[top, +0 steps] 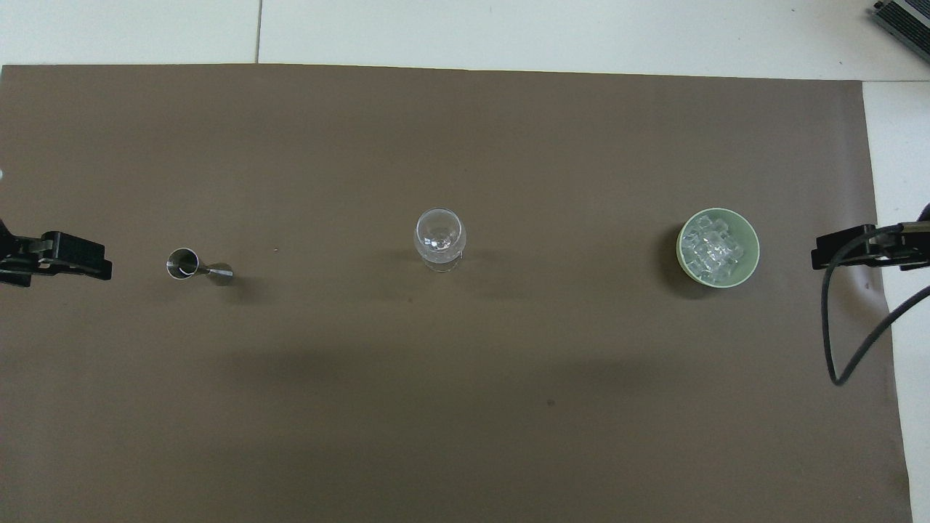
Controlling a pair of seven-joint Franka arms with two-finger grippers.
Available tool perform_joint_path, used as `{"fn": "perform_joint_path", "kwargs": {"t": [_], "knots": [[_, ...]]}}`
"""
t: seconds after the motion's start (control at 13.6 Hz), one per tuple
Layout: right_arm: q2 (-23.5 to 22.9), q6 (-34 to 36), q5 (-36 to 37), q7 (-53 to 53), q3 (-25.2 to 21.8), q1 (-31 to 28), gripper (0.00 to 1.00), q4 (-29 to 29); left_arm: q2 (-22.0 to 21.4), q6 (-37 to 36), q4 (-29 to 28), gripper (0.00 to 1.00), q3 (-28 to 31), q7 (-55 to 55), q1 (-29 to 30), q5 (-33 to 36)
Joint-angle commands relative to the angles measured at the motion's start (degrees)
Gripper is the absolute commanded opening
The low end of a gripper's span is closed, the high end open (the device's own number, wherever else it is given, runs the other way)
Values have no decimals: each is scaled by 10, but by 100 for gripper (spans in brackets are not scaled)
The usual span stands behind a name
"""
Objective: Pour wine and add ice with both arms
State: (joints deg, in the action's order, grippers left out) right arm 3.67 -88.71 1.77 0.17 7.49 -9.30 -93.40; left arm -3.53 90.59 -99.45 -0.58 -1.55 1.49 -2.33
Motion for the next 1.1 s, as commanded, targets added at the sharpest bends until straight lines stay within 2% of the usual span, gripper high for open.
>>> {"fn": "perform_joint_path", "kwargs": {"t": [0.0, 0.29, 0.74, 1.03], "knots": [[12, -1, -3, -11, 1, -3, 100, -13, 18, 7, -4, 100, 0, -53, 17, -11], [12, -1, -3, -11, 1, -2, 100, -13, 42, 10, -3, 100, 1, -99, 39, -35], [12, -1, -3, -11, 1, -2, 100, -13, 70, 14, -6, 100, 1, -246, 67, -93], [12, -1, -3, -11, 1, -3, 100, -13, 87, 24, -13, 100, 1, -352, 97, -157]]}}
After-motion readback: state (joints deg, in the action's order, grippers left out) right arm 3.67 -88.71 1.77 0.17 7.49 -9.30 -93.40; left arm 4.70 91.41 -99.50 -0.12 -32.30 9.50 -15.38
